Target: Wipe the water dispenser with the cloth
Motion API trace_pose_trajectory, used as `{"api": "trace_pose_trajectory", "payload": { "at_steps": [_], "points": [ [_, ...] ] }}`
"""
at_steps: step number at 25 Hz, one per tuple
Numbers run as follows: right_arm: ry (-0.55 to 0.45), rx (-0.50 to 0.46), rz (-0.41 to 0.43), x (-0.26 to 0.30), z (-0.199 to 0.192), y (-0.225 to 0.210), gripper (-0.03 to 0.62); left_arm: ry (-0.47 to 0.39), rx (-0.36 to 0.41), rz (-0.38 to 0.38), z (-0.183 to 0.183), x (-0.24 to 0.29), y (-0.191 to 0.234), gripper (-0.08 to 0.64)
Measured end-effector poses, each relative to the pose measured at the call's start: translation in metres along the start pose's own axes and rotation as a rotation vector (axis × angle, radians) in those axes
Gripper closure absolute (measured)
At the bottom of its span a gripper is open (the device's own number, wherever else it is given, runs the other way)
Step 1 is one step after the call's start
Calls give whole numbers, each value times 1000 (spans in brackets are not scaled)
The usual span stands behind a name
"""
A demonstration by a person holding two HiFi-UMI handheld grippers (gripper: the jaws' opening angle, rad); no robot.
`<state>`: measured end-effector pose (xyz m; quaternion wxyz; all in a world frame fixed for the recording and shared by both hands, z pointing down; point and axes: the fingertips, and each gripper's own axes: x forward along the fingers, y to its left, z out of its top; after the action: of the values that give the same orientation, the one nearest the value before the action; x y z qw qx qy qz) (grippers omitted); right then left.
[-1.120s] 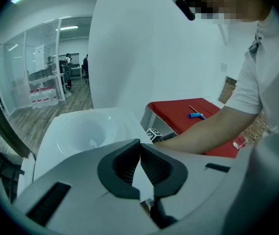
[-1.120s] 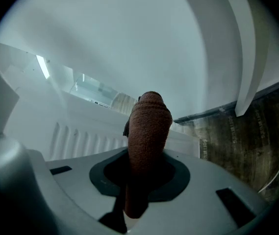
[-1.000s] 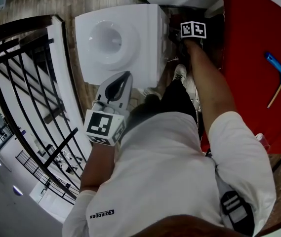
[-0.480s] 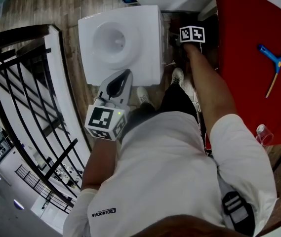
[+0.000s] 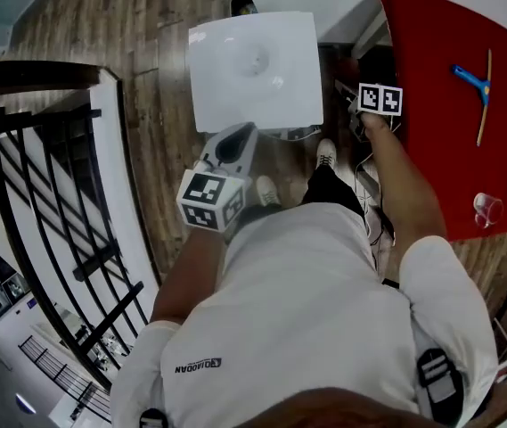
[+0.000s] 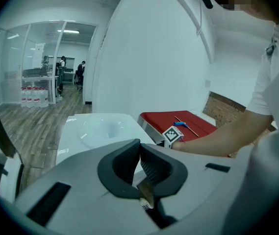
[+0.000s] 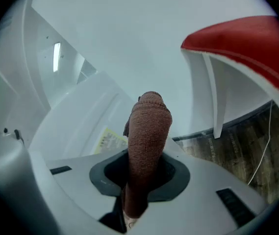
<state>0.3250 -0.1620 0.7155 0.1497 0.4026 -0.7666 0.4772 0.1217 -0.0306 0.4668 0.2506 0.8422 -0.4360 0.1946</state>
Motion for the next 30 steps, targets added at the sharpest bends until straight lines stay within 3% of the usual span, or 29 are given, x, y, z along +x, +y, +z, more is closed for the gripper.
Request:
{"api": "trace_pose_trajectory", "payload": {
  "at_steps": [5,9,13,15,19,24,28,30],
  "points": [
    [-211,23,38,-81,4,74,521,-39,3,-85,-12,-41,-2,559],
    [-399,66,166,-149,-7,164,520,-47,22,-132,-30,-66,5,560],
    [-489,70,262,-192,-38,254,520,-50,29,-156,-44,-87,13,560],
    [-476,23,269,-201,-55,290,520,-66,25,-163,-42,-98,11,560],
    [-392,-163,281,-202,-81,346,520,-132,6,-161,-32,-112,-2,560],
    [-315,-247,382,-215,-103,392,520,-150,0,-138,-45,-135,-32,560],
    [-250,-457,316,-245,-122,401,520,-168,13,-74,-56,-156,-51,560],
    [-242,-506,294,-266,-131,396,520,-196,-7,-38,-58,-167,-64,560]
  ]
}}
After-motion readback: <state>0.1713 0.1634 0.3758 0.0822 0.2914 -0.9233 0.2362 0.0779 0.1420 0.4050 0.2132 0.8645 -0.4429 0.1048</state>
